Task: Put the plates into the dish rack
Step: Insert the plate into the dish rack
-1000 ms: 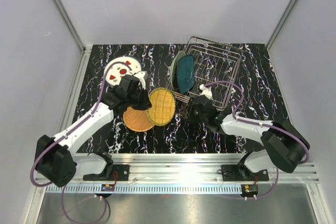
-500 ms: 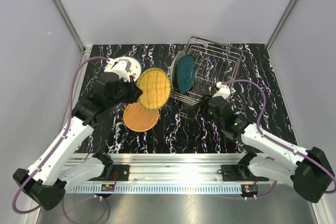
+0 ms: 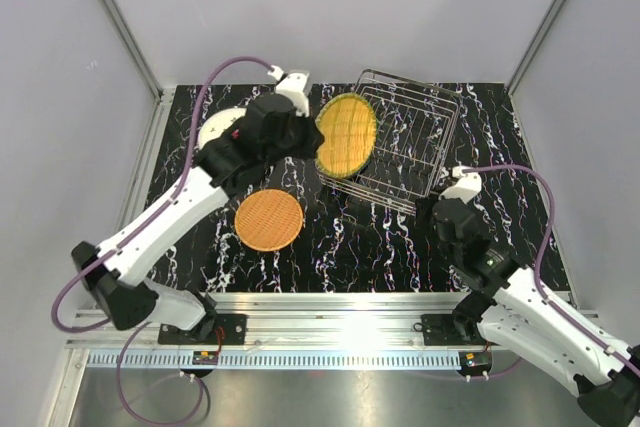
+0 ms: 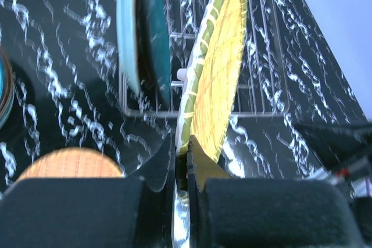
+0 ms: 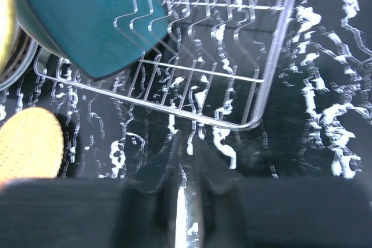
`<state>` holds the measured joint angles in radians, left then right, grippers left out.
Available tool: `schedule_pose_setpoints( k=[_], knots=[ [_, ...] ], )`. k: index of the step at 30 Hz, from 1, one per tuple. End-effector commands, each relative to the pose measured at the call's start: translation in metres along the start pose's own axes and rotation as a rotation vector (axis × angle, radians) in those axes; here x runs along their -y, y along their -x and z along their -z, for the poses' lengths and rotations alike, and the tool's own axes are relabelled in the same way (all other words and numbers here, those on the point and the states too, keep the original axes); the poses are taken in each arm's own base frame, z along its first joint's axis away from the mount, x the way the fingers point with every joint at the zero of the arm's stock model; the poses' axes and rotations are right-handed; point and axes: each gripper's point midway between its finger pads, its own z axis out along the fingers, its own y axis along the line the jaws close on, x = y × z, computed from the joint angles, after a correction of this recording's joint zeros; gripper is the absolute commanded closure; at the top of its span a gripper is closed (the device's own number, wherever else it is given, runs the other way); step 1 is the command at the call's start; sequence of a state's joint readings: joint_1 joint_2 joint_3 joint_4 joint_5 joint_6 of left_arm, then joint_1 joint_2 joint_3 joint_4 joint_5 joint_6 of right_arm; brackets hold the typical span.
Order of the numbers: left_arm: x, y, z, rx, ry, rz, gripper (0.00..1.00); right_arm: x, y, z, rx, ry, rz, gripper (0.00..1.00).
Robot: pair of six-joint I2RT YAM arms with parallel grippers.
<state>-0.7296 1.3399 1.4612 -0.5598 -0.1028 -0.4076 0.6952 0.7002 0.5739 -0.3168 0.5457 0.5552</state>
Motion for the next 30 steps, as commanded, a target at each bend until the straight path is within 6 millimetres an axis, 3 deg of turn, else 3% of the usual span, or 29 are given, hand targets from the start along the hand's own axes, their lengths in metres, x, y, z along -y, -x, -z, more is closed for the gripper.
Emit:
schedule_pose_setpoints(
  k=[1, 2, 4, 5, 6, 8, 9, 13, 15, 22, 30],
  knots=[
    [0.022, 0.066, -0.004, 0.196, 0.019, -0.027, 1.00, 0.023, 0.003, 0.005, 0.033, -0.076, 0.039, 0.88],
    [0.021, 0.061, -0.022, 0.181, 0.064, -0.040, 1.00, 0.021, 0.004, 0.005, 0.039, -0.066, 0.032, 0.95],
    [0.025, 0.076, -0.030, 0.207, 0.084, -0.050, 1.00, 0.022, 0.004, 0.006, 0.047, -0.064, 0.029, 1.00],
    [0.023, 0.069, -0.050, 0.180, 0.119, -0.063, 1.00, 0.023, 0.003, 0.005, 0.045, -0.066, 0.030, 1.00],
    [0.028, 0.082, -0.051, 0.205, 0.120, -0.065, 1.00, 0.023, 0.001, 0.004, 0.042, -0.068, 0.034, 1.00],
    [0.025, 0.072, -0.074, 0.167, 0.176, -0.106, 1.00, 0.023, 0.002, 0.003, 0.041, -0.070, 0.038, 1.00],
    [0.029, 0.081, -0.075, 0.186, 0.183, -0.110, 1.00, 0.023, 0.001, 0.002, 0.036, -0.072, 0.043, 1.00],
    [0.023, 0.071, -0.105, 0.168, 0.276, -0.181, 1.00, 0.024, 0.003, 0.002, 0.045, -0.078, 0.044, 0.99],
    [0.022, 0.072, -0.111, 0.175, 0.299, -0.194, 1.00, 0.024, 0.003, 0.002, 0.047, -0.081, 0.042, 0.99],
    [0.010, 0.045, -0.143, 0.123, 0.351, -0.233, 1.00, 0.024, 0.005, 0.002, 0.055, -0.081, 0.043, 0.99],
    [0.003, 0.025, -0.162, 0.088, 0.372, -0.239, 1.00, 0.023, 0.004, 0.000, 0.051, -0.082, 0.046, 0.99]
  ],
)
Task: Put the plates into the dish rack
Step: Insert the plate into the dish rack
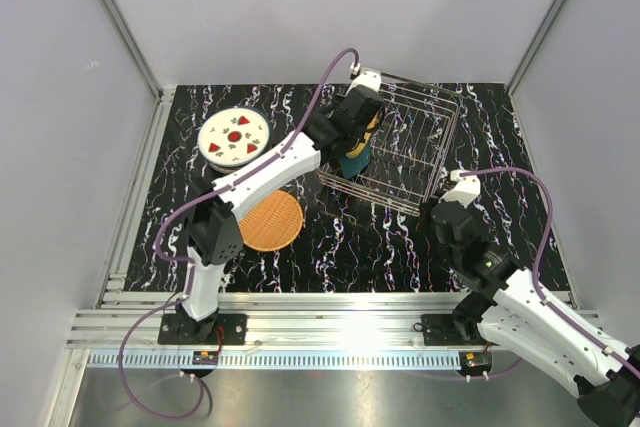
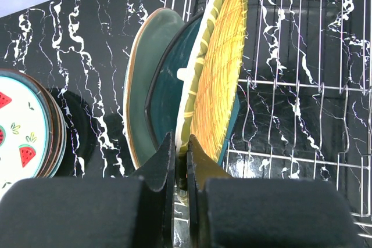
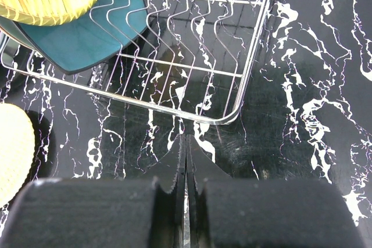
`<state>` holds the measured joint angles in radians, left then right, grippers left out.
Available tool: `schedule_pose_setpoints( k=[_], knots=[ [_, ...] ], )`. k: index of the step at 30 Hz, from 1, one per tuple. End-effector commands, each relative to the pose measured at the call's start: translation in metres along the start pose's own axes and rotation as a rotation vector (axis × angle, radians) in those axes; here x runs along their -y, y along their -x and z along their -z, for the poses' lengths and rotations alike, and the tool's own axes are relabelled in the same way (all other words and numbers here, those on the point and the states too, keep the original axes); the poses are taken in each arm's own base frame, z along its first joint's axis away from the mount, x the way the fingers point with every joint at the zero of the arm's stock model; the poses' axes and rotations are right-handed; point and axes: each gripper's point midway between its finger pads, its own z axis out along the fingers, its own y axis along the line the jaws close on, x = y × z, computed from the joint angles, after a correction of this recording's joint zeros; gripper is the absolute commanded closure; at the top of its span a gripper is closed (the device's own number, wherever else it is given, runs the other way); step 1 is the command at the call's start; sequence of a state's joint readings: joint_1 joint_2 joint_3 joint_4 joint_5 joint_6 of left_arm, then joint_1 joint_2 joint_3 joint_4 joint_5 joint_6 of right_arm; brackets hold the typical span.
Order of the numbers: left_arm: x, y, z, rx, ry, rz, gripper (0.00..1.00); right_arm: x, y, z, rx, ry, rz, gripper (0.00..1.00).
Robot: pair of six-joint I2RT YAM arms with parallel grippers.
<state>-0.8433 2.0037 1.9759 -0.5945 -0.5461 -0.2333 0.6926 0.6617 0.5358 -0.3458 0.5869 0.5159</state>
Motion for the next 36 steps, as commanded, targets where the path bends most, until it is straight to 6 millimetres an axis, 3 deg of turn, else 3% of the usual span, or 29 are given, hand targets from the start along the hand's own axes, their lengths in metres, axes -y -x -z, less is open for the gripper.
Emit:
schedule_pose_setpoints(
  k=[1, 14, 17, 24, 30, 36],
  knots=[
    [0.002, 0.033, -0.001, 0.108, 0.010, 0.066, 1.00, 0.005, 0.011, -0.002, 0.046, -0.035, -0.008, 0.99],
    [0.020, -0.013, -0.026, 0.006, -0.026, 0.048, 1.00, 0.004, 0.012, -0.002, 0.048, -0.031, -0.017, 0.98],
    [0.021, -0.018, -0.027, -0.003, -0.030, 0.050, 0.93, 0.005, 0.011, -0.002, 0.046, -0.030, -0.014, 0.98],
    [0.023, -0.027, -0.032, -0.022, -0.034, 0.046, 0.88, 0.004, 0.011, -0.003, 0.046, -0.025, -0.018, 0.97],
    [0.023, -0.030, -0.033, -0.029, -0.032, 0.033, 0.70, 0.004, 0.011, -0.003, 0.044, -0.026, -0.018, 0.96],
    [0.020, -0.027, -0.030, -0.021, -0.027, 0.032, 0.67, 0.003, 0.010, -0.003, 0.040, -0.019, -0.016, 0.96]
  ],
)
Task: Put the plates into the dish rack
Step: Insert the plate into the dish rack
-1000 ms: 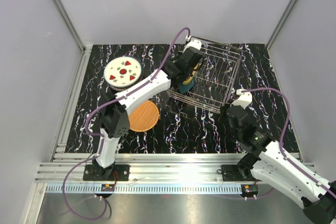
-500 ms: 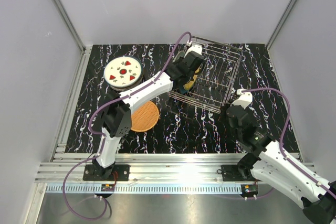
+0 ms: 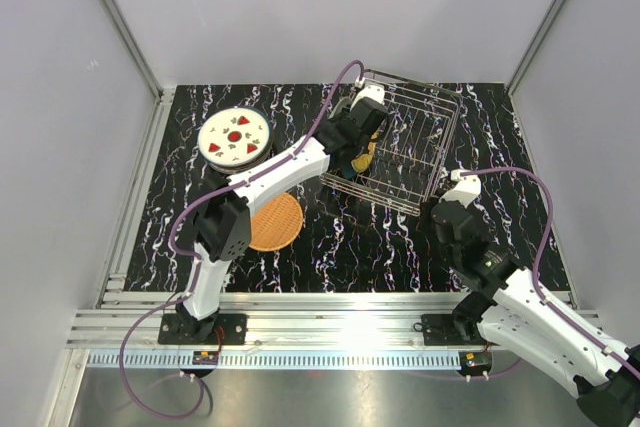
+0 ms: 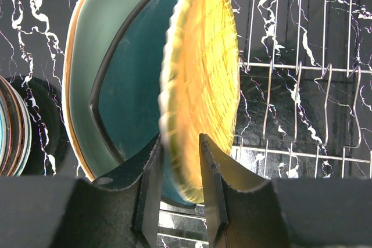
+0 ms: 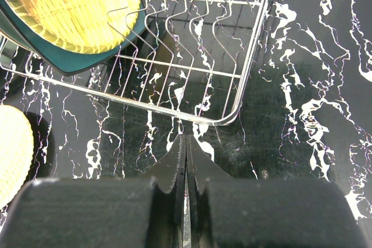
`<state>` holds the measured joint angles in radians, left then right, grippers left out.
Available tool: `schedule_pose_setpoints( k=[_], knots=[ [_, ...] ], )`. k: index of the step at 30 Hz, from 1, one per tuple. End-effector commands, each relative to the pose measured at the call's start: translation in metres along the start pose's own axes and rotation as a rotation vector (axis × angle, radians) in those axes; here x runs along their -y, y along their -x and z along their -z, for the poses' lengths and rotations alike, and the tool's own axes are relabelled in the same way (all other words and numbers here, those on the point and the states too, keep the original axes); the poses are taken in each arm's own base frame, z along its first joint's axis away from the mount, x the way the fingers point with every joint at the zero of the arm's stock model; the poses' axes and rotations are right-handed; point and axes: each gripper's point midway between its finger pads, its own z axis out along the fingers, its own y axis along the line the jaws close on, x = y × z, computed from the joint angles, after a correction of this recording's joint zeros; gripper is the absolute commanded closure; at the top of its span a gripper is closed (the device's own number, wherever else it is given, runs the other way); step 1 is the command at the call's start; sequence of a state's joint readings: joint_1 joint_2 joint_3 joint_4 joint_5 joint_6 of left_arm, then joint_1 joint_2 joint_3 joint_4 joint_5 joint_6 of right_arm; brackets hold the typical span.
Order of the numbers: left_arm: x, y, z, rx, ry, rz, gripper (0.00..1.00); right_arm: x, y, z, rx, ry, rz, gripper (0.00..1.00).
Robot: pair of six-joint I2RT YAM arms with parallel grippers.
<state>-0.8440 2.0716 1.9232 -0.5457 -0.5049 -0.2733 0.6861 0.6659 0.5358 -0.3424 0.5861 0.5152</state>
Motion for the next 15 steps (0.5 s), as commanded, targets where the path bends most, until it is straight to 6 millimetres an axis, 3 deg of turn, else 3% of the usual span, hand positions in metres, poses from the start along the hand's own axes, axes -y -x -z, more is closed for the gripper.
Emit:
schedule_pose_setpoints(
  k=[1, 6, 8, 10, 15],
  knots=[
    [0.0011, 0.0151, 0.0017, 0.052, -0.004, 0.030, 0.67, 0.0015, 0.0089, -0.0026, 0.038, -0.015, -0.016, 0.96],
    [0.0023, 0.0193, 0.0050, 0.065, -0.019, 0.030, 0.68, 0.0010, 0.0083, -0.0027, 0.036, -0.013, -0.016, 0.96],
    [0.0045, 0.0205, 0.0052, 0.067, -0.031, 0.031, 0.75, 0.0012, 0.0079, -0.0029, 0.036, -0.013, -0.015, 0.96],
    [0.0064, 0.0207, 0.0056, 0.066, -0.042, 0.031, 0.76, 0.0006, 0.0088, -0.0028, 0.038, -0.011, -0.018, 0.96],
    [0.0103, 0.0231, 0.0071, 0.071, -0.063, 0.025, 1.00, 0.0004, 0.0084, -0.0033, 0.035, -0.011, -0.016, 0.96]
  ],
)
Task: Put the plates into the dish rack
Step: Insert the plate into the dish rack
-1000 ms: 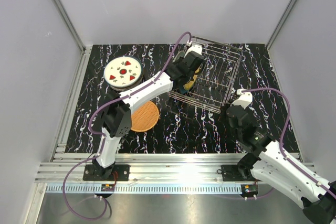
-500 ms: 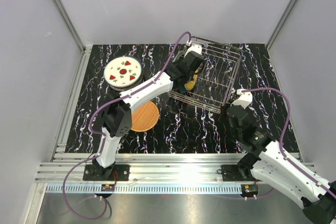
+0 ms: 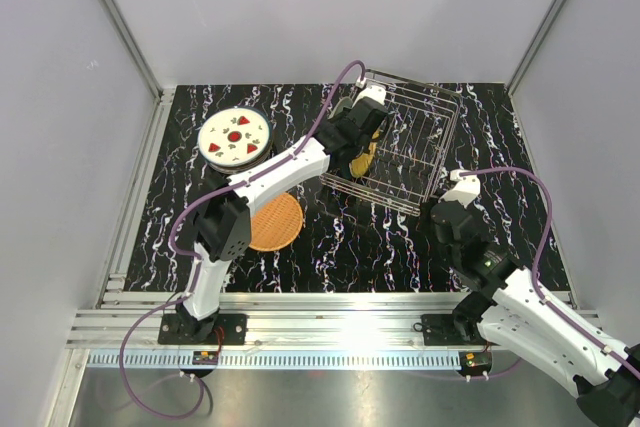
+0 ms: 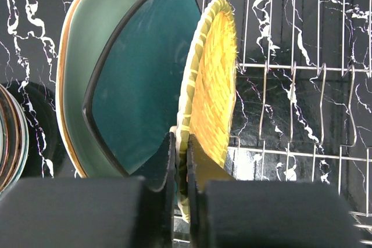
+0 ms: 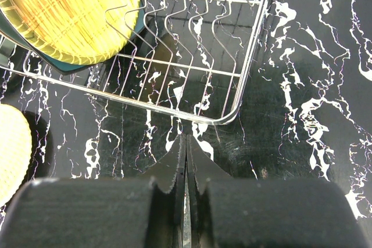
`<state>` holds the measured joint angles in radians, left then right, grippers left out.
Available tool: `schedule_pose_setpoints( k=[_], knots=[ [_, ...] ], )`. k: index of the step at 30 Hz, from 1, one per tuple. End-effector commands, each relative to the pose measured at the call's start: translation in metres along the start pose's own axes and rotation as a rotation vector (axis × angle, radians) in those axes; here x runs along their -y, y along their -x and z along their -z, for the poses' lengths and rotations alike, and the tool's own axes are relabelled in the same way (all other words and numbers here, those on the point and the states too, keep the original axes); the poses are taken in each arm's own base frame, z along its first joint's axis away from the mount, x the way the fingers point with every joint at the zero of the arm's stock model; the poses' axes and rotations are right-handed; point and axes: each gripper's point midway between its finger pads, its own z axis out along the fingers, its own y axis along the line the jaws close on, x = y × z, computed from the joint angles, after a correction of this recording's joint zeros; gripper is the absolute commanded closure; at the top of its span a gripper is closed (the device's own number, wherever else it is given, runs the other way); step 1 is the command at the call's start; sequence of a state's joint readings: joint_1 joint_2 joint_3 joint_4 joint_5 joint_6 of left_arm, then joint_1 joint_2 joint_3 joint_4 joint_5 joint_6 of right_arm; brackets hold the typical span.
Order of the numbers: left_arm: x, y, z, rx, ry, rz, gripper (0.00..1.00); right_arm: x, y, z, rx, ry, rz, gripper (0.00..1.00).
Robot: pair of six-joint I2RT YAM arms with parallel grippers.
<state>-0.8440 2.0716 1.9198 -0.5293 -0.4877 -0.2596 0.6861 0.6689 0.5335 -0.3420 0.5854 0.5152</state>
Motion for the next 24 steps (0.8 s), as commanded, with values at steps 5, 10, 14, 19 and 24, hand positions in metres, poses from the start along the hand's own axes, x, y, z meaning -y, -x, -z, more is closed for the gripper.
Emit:
schedule_pose_setpoints(
  k=[5, 10, 14, 19, 24],
  knots=[
    [0.009, 0.026, 0.008, 0.077, -0.059, 0.029, 1.00, 0.000, 0.009, -0.003, 0.037, -0.009, -0.018, 0.96],
    [0.015, 0.032, 0.009, 0.089, -0.085, 0.032, 1.00, 0.000, 0.009, -0.003, 0.037, -0.007, -0.018, 0.96],
    [0.021, 0.040, 0.012, 0.109, -0.114, 0.032, 1.00, -0.001, 0.010, -0.003, 0.041, -0.007, -0.018, 0.96],
    [0.030, 0.049, 0.017, 0.121, -0.155, 0.042, 1.00, -0.001, 0.010, -0.003, 0.037, -0.005, -0.016, 0.96],
    [0.031, 0.060, 0.023, 0.125, -0.163, 0.089, 1.00, -0.001, 0.010, -0.003, 0.040, -0.005, -0.020, 0.96]
  ],
)
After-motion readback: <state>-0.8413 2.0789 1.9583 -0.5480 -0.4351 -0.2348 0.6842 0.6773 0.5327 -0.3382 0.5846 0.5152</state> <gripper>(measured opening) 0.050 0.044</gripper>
